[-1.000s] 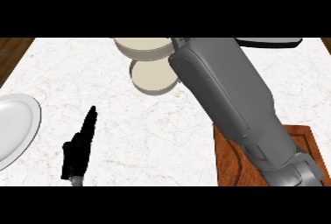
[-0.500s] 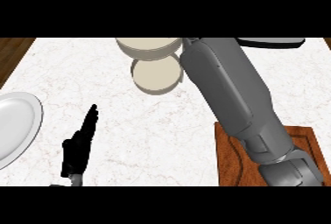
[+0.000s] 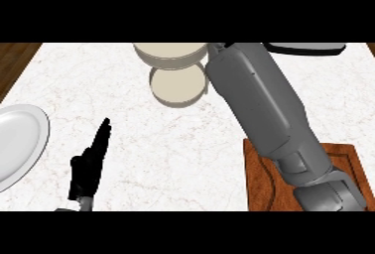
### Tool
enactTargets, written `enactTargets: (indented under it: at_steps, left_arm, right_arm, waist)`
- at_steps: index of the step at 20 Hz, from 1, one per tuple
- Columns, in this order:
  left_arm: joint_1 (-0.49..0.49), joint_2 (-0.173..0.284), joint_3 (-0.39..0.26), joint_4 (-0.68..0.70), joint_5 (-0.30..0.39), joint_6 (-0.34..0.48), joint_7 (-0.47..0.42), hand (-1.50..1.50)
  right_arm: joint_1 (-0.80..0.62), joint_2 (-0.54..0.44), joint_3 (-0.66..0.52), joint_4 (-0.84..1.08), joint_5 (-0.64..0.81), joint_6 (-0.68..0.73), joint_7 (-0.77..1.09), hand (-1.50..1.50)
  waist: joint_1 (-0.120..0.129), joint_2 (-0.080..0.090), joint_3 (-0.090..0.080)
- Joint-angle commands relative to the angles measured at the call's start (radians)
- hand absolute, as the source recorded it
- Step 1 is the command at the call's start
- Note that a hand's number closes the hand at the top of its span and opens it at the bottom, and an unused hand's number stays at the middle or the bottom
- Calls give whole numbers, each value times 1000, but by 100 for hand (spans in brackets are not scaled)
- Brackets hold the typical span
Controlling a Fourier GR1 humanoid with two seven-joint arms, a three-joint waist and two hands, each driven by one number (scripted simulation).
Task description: Pick the tomato from the cutting board and place it in the tiered basket
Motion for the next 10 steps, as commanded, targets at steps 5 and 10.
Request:
enactTargets:
  at_steps: [5,10]
  left_arm:
    - [31,19,46,32,13,13,51,0]
    - [138,-15,15,-29,-3,54,37,0]
  right_arm:
    - [1,-3,-13,-34,222,-283,135,-150]
    - [50,-61,-84,-184,354,-202,283,-150]
  waist:
    - [-73,-13,-8]
    - [-114,-36,-7]
